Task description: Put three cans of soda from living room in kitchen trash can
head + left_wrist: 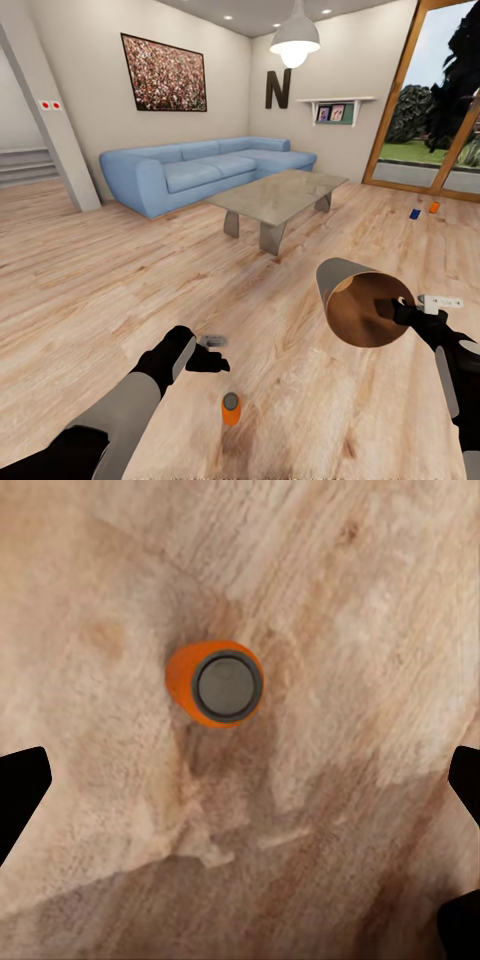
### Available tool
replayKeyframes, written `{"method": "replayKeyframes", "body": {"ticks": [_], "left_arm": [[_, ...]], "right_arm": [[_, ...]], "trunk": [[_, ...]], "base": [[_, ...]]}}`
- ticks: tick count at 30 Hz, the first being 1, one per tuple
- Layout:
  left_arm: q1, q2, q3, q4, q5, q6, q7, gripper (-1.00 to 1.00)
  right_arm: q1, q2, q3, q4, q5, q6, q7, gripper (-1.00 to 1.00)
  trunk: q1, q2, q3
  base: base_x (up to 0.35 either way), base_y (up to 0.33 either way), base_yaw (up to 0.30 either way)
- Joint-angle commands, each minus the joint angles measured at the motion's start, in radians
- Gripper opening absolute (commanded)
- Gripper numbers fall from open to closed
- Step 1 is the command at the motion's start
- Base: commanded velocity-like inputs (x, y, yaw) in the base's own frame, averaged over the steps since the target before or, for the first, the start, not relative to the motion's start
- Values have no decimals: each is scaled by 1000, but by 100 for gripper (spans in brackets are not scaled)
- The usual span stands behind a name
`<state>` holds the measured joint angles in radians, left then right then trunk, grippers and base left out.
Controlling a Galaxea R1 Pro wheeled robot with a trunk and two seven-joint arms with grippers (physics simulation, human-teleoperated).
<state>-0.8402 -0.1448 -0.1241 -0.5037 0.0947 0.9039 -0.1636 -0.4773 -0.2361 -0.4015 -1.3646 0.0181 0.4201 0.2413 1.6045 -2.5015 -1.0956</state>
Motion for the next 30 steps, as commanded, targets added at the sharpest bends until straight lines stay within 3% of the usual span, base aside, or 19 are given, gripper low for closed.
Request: {"method": "replayKeyframes", "body": {"ticks": [1, 16, 21, 30], "left_arm": [[0, 1, -5, -1, 10, 4, 4, 100], [0, 1, -5, -1, 10, 0, 3, 100], [0, -1, -5, -1, 10, -16, 4, 100], [0, -4, -5, -1, 10, -17, 4, 100]], "right_arm": [[-1, 0, -3, -3, -8, 6, 7, -100], [-1, 1, 4, -4, -9, 6, 7, -100], [-1, 3, 4, -4, -9, 6, 8, -100], [-1, 2, 5, -4, -8, 6, 8, -100]], "trunk": [[0, -1, -5], [7, -4, -76], [7, -4, -79], [7, -4, -85]], "base": [[0, 0, 0], [0, 0, 0], [36, 0, 0], [267, 0, 0]]}}
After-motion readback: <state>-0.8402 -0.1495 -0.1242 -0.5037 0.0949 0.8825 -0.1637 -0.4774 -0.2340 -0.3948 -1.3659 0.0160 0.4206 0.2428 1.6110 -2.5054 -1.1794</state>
